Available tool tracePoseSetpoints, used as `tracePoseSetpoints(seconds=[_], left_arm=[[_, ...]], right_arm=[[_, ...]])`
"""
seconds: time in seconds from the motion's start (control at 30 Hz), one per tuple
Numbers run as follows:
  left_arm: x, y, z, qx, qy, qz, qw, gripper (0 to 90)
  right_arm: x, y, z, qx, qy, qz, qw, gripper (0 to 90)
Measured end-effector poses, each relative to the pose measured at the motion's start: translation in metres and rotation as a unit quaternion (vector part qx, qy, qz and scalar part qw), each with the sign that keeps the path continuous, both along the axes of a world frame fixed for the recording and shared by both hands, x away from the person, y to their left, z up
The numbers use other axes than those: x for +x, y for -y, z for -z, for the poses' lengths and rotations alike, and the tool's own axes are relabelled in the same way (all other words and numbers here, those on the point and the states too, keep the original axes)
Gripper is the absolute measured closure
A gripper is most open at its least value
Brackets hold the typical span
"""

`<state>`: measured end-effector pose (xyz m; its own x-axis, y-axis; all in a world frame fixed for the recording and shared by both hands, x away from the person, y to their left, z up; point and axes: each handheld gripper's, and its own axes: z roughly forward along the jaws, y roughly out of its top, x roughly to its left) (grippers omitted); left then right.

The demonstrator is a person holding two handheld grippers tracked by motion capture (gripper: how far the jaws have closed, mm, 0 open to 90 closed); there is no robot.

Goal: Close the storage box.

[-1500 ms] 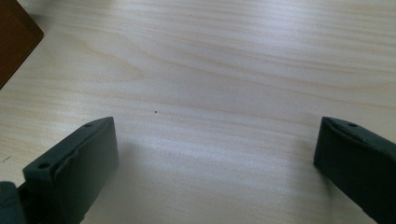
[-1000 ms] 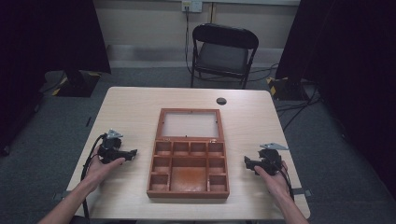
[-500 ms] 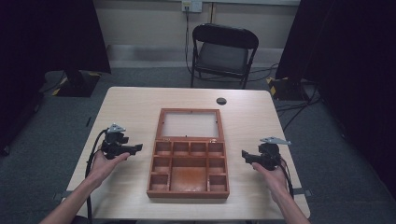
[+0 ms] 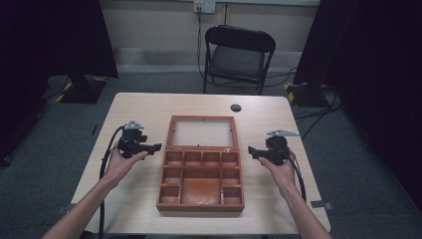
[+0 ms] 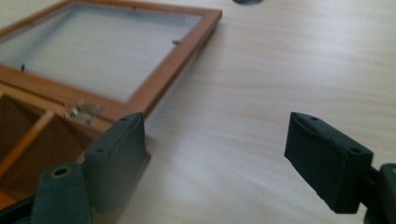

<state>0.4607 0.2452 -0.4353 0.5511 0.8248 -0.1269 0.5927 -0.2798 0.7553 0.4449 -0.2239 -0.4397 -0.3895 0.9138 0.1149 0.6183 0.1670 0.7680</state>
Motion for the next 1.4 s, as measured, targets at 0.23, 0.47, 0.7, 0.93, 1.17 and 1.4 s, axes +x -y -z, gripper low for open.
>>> tracePoseSetpoints(seconds=[0.23,0.47,0.7,0.93,1.17,1.4], left_arm=[[0.024,0.011,-0.014,-0.020,0.014,-0.002,0.9997,19.5],[0.042,0.026,0.007,-0.039,-0.032,-0.011,0.9987,20.3],[0.052,0.031,0.018,-0.025,-0.047,-0.017,0.9984,20.6],[0.056,0.030,0.028,-0.032,-0.078,-0.016,0.9963,21.9],[0.055,0.036,0.032,-0.041,-0.087,-0.014,0.9953,21.3],[0.056,0.041,0.037,-0.058,-0.093,-0.009,0.9939,18.3]], right_arm=[[0.029,-0.022,-0.017,-0.018,-0.002,-0.026,0.9995,18.6],[0.056,-0.038,-0.003,0.027,-0.038,-0.043,0.9980,17.3],[0.066,-0.050,0.011,0.025,-0.083,-0.052,0.9949,15.5],[0.069,-0.055,0.020,0.042,-0.098,-0.054,0.9928,15.5],[0.072,-0.062,0.029,0.068,-0.128,-0.050,0.9882,13.1],[0.078,-0.074,0.039,0.109,-0.140,-0.056,0.9826,10.0]])
